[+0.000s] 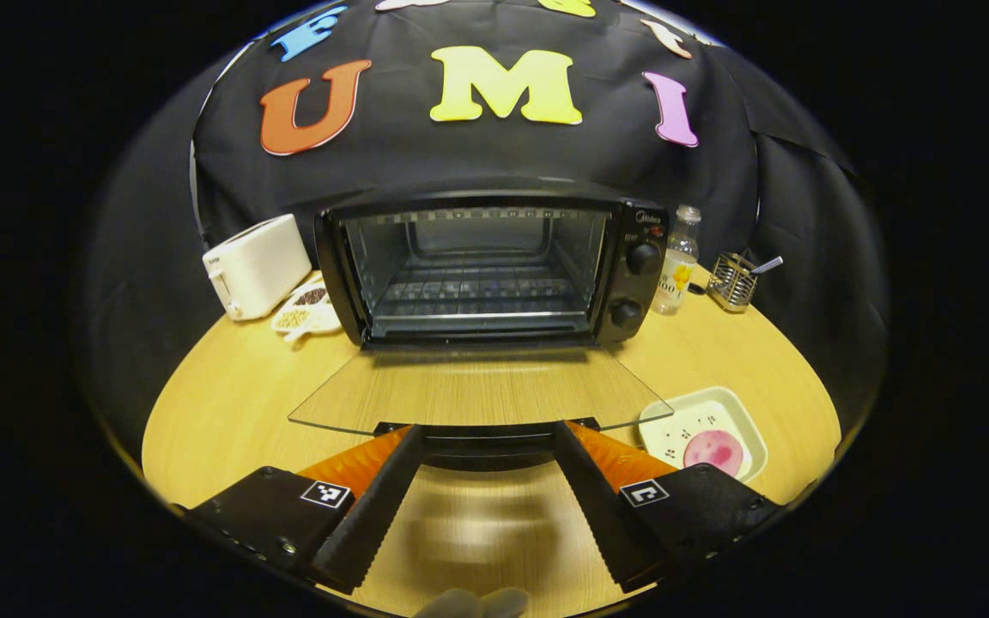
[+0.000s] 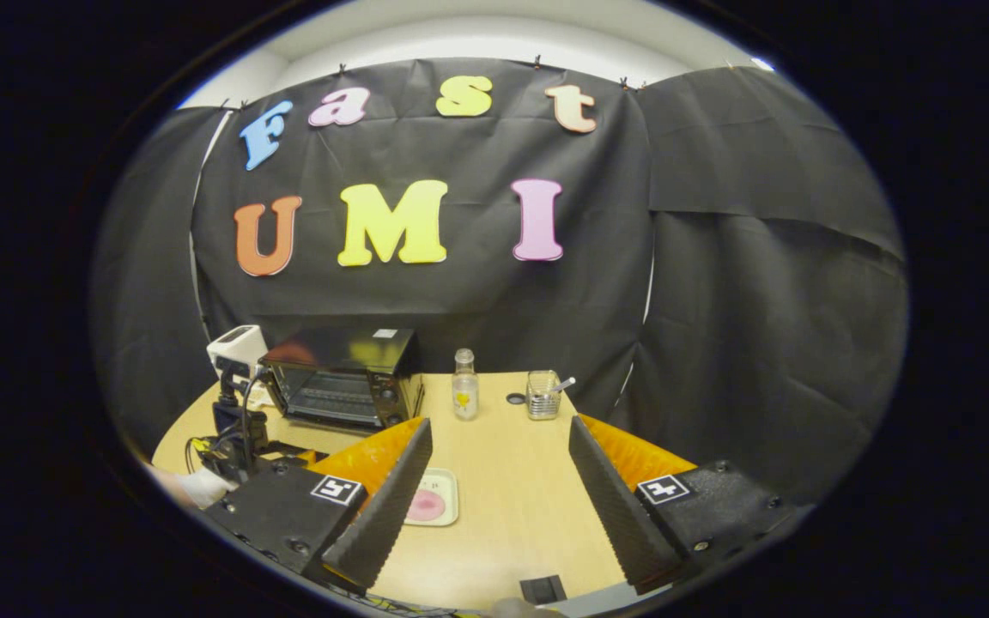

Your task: Open the electric oven with the left hand, put the food in, and close the electric oven.

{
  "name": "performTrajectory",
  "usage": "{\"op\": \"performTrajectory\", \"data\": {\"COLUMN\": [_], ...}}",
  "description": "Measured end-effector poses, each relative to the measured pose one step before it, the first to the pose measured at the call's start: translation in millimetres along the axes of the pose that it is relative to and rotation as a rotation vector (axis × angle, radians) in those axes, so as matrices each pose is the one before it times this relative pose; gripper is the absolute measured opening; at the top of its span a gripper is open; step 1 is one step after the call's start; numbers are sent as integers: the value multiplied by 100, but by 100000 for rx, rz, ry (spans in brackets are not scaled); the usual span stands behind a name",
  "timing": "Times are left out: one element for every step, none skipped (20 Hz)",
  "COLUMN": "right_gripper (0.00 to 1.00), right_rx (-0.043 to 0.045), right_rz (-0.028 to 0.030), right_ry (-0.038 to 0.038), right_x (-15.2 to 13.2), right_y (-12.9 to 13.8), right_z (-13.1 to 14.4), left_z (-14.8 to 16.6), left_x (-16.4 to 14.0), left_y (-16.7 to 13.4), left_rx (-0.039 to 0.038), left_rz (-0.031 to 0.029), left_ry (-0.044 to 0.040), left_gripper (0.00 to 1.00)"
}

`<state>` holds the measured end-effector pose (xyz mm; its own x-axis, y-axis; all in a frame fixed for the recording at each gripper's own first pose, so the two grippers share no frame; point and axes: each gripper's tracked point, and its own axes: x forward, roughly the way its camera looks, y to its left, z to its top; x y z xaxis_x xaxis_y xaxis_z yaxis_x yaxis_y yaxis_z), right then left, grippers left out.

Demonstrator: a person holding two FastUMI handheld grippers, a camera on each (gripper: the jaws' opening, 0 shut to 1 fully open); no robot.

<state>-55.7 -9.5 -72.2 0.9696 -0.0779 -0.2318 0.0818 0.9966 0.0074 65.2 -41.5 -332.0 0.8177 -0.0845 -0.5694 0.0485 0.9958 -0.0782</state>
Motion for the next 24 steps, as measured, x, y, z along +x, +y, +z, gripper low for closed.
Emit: {"op": "performTrajectory", "data": {"right_gripper": [100, 100, 100, 100, 100, 100, 100, 100, 100, 100, 100, 100, 100, 100, 100, 100, 100, 100, 100, 100, 100, 100, 100, 100], "right_rx": [-277, -262, -332, -317, -42, 138, 5, 71, 191, 216, 343, 479, 152, -467, -686, -892, -670, -385, -268, -282, -392, -618, -665, -437], "right_rz": [-546, -221, -339, -373, -394, -218, -318, -120, 69, 70, -540, -174, 232, 489, 283, 612, 1038, 1686, 1577, 1655, 1668, 1797, 1583, 1492], "right_ry": [201, 261, 484, 616, 515, 77, 416, 573, 702, 715, 405, -60, 701, 1071, 832, 1030, 1496, 1587, 2002, 1994, 2383, 2824, 3046, 3458], "right_x": [-129, -180, -169, -116, -52, -129, -52, 22, 93, 77, 202, 272, 362, 487, 537, 602, 734, 731, 953, 1148, 1111, 1163, 1284, 1306], "right_y": [-128, -45, -16, -143, -60, -47, -42, -1, 22, 87, -182, -56, 103, 131, 165, 133, 263, 419, 354, 399, 373, 417, 322, 172], "right_z": [-138, -148, -244, -182, -272, -71, -275, -294, -313, -287, -246, -121, -353, -362, -430, -390, -549, -568, -794, -749, -809, -815, -974, -1028], "left_z": [-719, -644, -749, -713, -164, 145, -60, -135, -64, 237, 182, 55, 241, 331, 14, 521, 702, 522, 640, 712, 740, 938, 946, 972], "left_x": [630, 486, 398, 222, 179, 62, 50, 44, -41, -131, -180, -79, -146, -124, -393, -374, -642, -791, -835, -971, -1043, -1100, -1128, -1142], "left_y": [120, 80, -59, -30, -92, 24, -4, -6, -57, 37, 126, 147, 217, 264, 84, 328, 530, 649, 438, 402, 567, 602, 657, 613], "left_rx": [-1463, -536, 270, -183, -288, 328, 762, -190, -534, 52, 522, -6, -230, -447, -453, -642, 155, 589, 233, -5, 282, 658, 1071, 1064], "left_rz": [-75, 10, -63, 107, -8, 7, -46, -6, -2, -101, -145, 33, -39, -2, -677, -329, 355, 936, 367, 346, 742, 903, 1248, 1081], "left_ry": [1434, 1862, 2442, 2633, 836, -921, 260, 642, 358, -978, -734, -569, -1048, -1389, -546, -2258, -2769, -2390, -2432, -2218, -2240, -2332, -2129, -1958], "left_gripper": [98, 98, 98, 98, 98, 98, 98, 98, 98, 98, 98, 98, 97, 97, 97, 97, 97, 97, 97, 97, 97, 97, 97, 97]}}
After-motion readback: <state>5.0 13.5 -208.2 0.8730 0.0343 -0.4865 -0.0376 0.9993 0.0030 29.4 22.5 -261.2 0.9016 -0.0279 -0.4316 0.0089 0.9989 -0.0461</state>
